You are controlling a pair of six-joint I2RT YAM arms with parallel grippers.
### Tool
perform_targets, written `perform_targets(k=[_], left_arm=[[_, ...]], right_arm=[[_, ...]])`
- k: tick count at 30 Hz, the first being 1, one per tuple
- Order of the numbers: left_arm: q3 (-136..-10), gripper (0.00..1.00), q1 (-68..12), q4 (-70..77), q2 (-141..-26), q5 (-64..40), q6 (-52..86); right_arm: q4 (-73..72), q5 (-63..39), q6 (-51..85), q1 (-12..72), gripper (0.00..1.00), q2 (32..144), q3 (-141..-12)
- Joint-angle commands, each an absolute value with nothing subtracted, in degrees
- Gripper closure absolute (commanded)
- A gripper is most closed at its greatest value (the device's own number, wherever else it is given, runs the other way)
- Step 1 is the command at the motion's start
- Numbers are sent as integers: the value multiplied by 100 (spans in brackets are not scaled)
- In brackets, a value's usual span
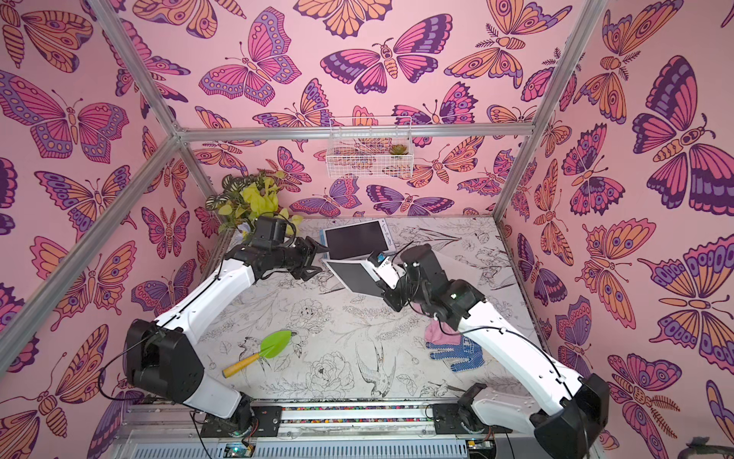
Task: Wipe the drawing tablet
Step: Adjust the drawing tablet at the center of the board.
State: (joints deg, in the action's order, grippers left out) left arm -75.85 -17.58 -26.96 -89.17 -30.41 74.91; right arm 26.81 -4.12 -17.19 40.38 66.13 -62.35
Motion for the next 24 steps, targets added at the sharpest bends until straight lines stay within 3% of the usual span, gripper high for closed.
perform_targets(k=[1, 10, 21, 22, 24], left_arm=[[-7436, 31, -1723, -2654, -8920, -3104, 7937], [-7080, 44, -1706, -2111, -8986, -3278, 8288], [-6477, 96, -1615, -1226, -8837, -3358, 8770], [-6395, 100, -1601, -1054, -8817, -3361, 8856], [-6279, 100, -1580, -760, -8787, -3308, 8998]], right_arm=[[1811, 1163, -2833, 4508, 100, 6455, -6130], [1508, 2161, -3790, 5406, 100, 6466, -5893], [1180, 2565, -4051, 5875, 100, 6634, -5753], [1186, 2603, -4052, 5918, 96, 6640, -5737], [1228, 2656, -3997, 5988, 76, 6628, -5719]])
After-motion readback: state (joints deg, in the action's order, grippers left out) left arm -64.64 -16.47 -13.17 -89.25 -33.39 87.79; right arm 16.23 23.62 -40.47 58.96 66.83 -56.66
